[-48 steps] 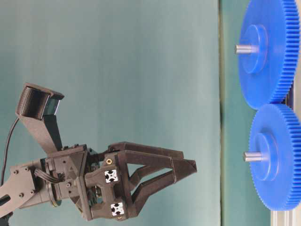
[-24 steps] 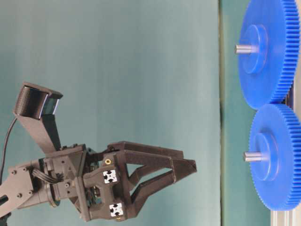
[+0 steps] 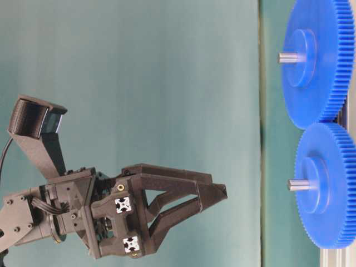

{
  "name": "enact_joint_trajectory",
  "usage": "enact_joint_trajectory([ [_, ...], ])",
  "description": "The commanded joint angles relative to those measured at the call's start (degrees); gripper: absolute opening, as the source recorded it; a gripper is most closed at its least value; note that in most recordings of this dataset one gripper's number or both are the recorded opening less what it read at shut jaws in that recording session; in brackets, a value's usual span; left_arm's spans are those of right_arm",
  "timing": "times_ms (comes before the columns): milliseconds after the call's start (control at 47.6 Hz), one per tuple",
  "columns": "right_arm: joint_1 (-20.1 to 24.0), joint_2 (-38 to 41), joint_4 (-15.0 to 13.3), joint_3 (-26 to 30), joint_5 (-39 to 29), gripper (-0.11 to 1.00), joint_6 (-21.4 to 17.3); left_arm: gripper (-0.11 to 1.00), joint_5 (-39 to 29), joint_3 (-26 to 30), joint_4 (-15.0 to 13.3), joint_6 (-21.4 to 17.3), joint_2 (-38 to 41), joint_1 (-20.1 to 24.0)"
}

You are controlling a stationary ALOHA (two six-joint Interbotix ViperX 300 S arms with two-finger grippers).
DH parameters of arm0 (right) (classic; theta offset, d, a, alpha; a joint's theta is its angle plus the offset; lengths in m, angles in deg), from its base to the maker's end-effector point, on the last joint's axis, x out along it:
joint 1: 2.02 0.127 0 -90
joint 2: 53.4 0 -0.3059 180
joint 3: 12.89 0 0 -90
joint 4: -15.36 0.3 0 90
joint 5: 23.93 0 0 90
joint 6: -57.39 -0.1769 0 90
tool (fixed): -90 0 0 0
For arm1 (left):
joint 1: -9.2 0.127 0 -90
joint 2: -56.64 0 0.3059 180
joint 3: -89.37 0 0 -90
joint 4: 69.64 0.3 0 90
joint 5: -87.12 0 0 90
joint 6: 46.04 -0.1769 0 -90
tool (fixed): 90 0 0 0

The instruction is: Insert the small gear onto the shaft.

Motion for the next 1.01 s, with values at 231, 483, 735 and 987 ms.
enact_joint_trajectory([
  [231,0.0,0.3,0.1,0.5,0.6,0.02,-0.5,0.85,0.2,1.9,0.2,-0.1,-1.8,-0.2],
  [483,0.0,0.3,0.1,0.4,0.6,0.02,-0.5,0.85,0.2,2.0,0.3,-0.2,-1.8,-0.2],
  [735,0.0,0.3,0.1,0.4,0.6,0.02,-0.5,0.85,0.2,2.0,0.3,-0.2,-1.8,-0.4],
  [987,0.0,0.3,0.1,0.4,0.6,0.02,-0.5,0.85,0.2,2.0,0.3,-0.1,-1.7,-0.4],
])
